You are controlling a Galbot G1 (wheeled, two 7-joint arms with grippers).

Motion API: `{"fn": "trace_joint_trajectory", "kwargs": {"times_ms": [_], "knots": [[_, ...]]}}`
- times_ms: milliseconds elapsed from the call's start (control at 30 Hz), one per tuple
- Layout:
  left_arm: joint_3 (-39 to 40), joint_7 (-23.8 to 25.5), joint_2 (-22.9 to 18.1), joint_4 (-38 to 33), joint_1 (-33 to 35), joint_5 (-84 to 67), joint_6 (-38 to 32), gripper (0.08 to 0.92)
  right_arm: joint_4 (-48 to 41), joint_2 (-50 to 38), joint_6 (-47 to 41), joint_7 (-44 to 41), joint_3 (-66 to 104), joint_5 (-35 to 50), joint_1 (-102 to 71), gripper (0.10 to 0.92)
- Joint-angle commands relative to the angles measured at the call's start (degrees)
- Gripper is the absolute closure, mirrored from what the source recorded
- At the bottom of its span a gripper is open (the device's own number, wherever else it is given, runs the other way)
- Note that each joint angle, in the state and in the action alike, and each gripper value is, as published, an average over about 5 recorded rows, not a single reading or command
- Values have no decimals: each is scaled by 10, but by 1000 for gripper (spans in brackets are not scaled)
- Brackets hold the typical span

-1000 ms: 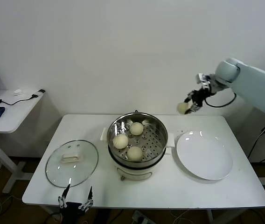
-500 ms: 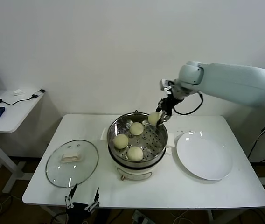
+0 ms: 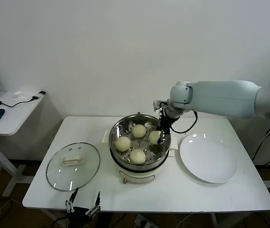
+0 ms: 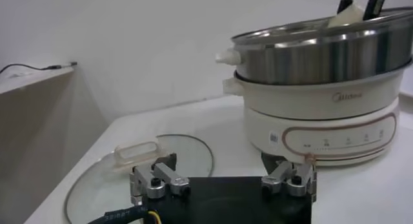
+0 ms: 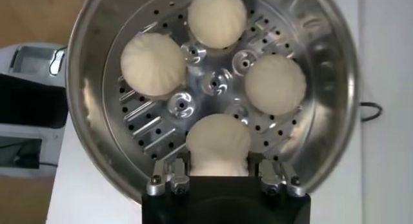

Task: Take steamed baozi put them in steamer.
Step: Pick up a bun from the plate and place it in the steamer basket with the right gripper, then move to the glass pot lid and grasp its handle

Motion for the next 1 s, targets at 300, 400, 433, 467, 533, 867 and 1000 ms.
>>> {"fn": "trace_joint_trajectory", "kwargs": {"times_ms": [300,400,433,467,533,867,1000], "knots": [[1,0,-2,3,-4,-2,1,177,-25,32,-16,28,3,-17,-39,399],[0,0,-1,3,-3,-3,0,177,-21,28,-19,21,8,-12,-34,331],[0,0,-1,3,-3,-3,0,177,-19,26,-20,19,9,-9,-31,305],[1,0,-1,2,-3,-2,0,177,-18,24,-21,15,10,-7,-27,280],[2,0,-1,2,-4,-2,0,177,-16,20,-21,7,12,-2,-19,234],[0,-1,1,5,-3,-5,-4,177,28,-63,12,-24,40,-5,42,203],[-3,-1,5,5,-8,-5,-3,177,64,-133,65,7,74,-1,59,203]]}}
